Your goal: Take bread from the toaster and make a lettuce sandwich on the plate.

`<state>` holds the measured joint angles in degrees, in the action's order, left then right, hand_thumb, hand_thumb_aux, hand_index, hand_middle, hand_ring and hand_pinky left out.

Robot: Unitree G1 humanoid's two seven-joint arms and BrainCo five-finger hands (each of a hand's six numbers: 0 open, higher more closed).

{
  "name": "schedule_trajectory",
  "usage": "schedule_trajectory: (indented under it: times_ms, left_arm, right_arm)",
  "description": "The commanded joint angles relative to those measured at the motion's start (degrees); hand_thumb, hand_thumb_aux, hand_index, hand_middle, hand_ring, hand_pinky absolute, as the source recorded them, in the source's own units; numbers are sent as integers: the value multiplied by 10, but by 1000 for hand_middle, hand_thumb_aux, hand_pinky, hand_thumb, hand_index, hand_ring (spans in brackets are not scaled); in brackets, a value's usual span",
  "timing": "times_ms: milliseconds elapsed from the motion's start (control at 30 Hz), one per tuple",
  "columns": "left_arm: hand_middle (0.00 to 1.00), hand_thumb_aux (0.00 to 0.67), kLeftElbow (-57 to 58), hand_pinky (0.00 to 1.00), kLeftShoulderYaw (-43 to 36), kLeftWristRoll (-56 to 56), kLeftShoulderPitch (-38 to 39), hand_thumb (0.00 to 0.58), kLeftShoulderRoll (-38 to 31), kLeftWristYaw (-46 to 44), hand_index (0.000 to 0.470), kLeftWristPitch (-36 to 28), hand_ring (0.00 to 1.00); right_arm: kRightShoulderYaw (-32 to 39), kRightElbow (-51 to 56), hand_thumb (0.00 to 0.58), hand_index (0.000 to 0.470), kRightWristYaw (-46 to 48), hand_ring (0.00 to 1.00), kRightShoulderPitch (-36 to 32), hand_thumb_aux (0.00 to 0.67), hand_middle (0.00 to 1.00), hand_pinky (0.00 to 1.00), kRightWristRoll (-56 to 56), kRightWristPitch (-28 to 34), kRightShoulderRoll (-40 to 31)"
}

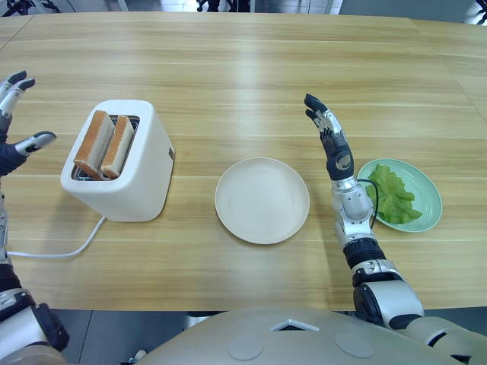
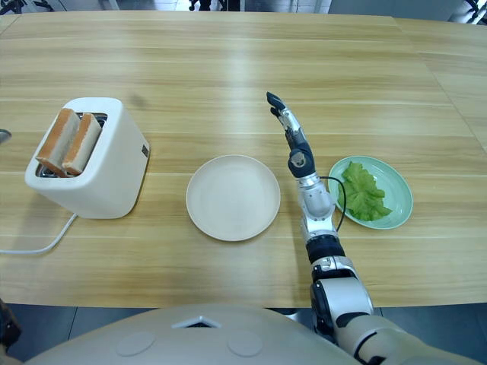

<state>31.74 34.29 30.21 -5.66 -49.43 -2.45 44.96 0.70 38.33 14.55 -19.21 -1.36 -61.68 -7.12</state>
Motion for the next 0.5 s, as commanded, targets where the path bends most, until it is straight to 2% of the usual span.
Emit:
schedule_trajectory:
  times_ms: [33, 233, 500]
  left_arm:
    - [0, 0, 8, 0, -35, 21, 29, 0, -29, 35, 0, -49, 0]
    - [0, 0, -5, 0, -74, -10, 34, 0, -51, 29, 0, -84, 0]
    - [0, 0, -16, 0, -104, -77, 65, 0, -55, 2, 0, -61, 0]
  right_arm:
    - [-3, -10, 0, 0, 0, 0, 8, 0, 0, 0, 0, 3, -9]
    - [-1, -13, 0, 0, -7, 0, 8, 0, 0, 0, 7, 6, -9]
    - [-1, -3, 0, 0, -14, 0, 2, 0, 0, 0, 14, 6, -8]
